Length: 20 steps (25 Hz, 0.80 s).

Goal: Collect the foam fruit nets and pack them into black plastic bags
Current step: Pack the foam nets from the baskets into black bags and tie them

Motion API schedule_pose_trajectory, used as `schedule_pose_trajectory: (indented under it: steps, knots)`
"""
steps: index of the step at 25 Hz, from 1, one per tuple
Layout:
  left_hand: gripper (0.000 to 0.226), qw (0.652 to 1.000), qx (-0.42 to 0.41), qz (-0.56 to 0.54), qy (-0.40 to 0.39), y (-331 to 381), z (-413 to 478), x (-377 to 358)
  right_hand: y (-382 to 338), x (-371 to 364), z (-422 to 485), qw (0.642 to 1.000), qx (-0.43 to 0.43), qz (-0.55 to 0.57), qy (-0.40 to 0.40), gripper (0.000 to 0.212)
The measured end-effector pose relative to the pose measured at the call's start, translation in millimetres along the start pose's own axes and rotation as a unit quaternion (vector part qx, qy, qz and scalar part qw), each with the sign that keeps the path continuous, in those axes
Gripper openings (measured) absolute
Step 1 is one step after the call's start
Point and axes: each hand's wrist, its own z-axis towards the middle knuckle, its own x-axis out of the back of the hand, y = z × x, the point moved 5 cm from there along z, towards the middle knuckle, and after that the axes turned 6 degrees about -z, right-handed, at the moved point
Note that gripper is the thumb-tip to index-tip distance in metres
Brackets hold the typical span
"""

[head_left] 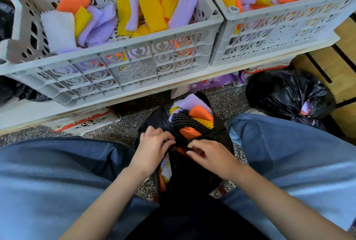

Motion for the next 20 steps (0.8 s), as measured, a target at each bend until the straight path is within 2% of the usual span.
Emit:
schedule_pose_trajectory:
  steps: [4, 7, 9, 10, 11, 13, 15, 16, 18, 20]
  knots:
    - [0.01, 0.991, 0.13, -0.032, 0.006, -22.2, 12.5, -12.3, -11.5, 1.5, -6.5, 0.995, 0.071, -0.068, -0.003, 0.026]
    - [0.008, 0.976, 0.203, -0.077, 0.018, -38.2, 13.5, -24.0, -1.2, -3.8, -15.1, 0.995, 0.051, -0.048, -0.068, 0.016]
    - [0.011, 0.968, 0.225, -0.113, 0.023, -36.8, 12.8, -27.0, 5.1, -8.0, -18.2, 0.996, -0.004, 0.057, -0.071, 0.008]
    - [0.014, 0.96, 0.246, -0.129, 0.022, -34.7, 11.8, -27.2, 6.7, -9.0, -17.5, 0.99, -0.04, 0.129, -0.048, 0.004]
    - [0.015, 0.953, 0.267, -0.145, 0.018, -33.4, 11.7, -28.3, 7.8, -9.2, -15.6, 0.976, -0.083, 0.201, -0.013, 0.008]
    - [0.019, 0.936, 0.304, -0.174, 0.002, -31.8, 11.1, -33.1, 7.6, -8.5, -13.4, 0.923, -0.162, 0.347, 0.039, 0.011]
    - [0.026, 0.91, 0.332, -0.248, -0.016, -28.8, 10.8, -38.0, 6.3, -5.4, -10.9, 0.874, -0.21, 0.434, 0.055, 0.012]
    - [0.028, 0.886, 0.341, -0.313, -0.014, -26.6, 9.8, -38.2, 5.8, -3.6, -9.5, 0.87, -0.214, 0.441, 0.056, 0.013]
    - [0.027, 0.831, 0.345, -0.436, -0.01, -16.0, 6.9, -36.4, 4.8, -1.6, -7.1, 0.885, -0.208, 0.414, 0.05, 0.013]
    - [0.024, 0.806, 0.318, -0.499, -0.029, 0.1, 5.2, -32.9, 5.0, -4.8, -2.1, 0.912, -0.205, 0.352, 0.042, 0.021]
